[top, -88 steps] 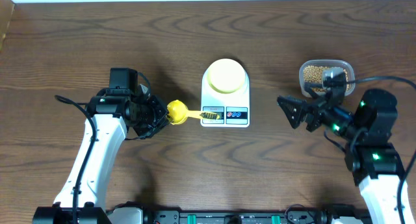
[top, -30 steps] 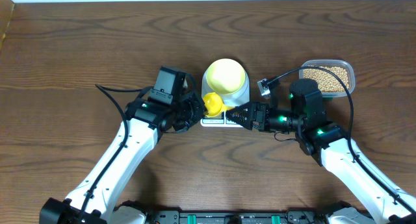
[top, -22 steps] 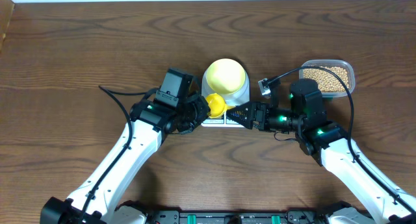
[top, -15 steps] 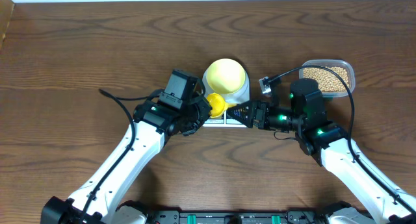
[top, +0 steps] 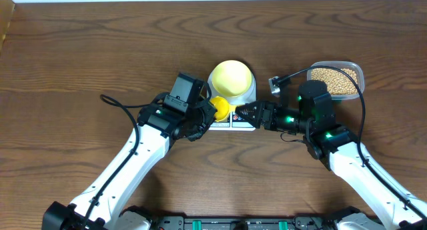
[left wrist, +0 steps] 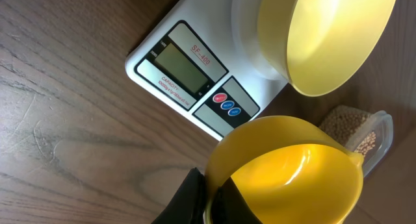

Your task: Scoop item into bowl and weigh 50g on scale

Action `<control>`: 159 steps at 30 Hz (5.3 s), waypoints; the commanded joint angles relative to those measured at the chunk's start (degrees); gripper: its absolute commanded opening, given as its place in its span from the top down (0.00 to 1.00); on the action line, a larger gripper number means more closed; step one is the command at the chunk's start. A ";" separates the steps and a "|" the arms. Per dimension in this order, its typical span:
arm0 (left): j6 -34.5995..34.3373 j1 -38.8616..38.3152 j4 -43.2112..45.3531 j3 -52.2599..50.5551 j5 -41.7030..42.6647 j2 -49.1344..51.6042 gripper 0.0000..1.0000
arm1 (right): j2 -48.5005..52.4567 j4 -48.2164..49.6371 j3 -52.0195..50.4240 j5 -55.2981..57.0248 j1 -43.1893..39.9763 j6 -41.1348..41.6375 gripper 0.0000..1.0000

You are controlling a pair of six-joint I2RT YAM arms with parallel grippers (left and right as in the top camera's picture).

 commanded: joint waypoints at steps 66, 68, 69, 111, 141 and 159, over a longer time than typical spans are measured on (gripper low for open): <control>-7.52 -5.35 -0.13 -0.31 0.04 -0.48 0.93 | 0.07 0.28 1.11 2.12 0.50 0.00 0.99; -7.52 -5.35 -0.15 -0.31 0.04 -0.48 0.92 | 0.07 0.31 1.11 2.14 0.50 0.00 0.99; -7.52 -5.35 -0.13 -0.31 0.04 -0.48 0.92 | 0.07 0.31 1.11 2.14 0.50 -0.02 0.99; 2.08 -0.57 -0.11 -0.24 0.00 -11.58 0.10 | 0.07 0.11 1.11 3.63 -1.38 -0.50 0.99; 43.15 0.94 -0.15 -0.26 -1.27 -16.70 0.10 | -0.07 -2.45 4.20 -3.28 -2.12 -7.85 0.99; 43.17 0.94 -0.42 -0.26 -3.04 -16.68 0.09 | -0.07 -23.67 17.44 6.58 -2.08 -20.46 0.99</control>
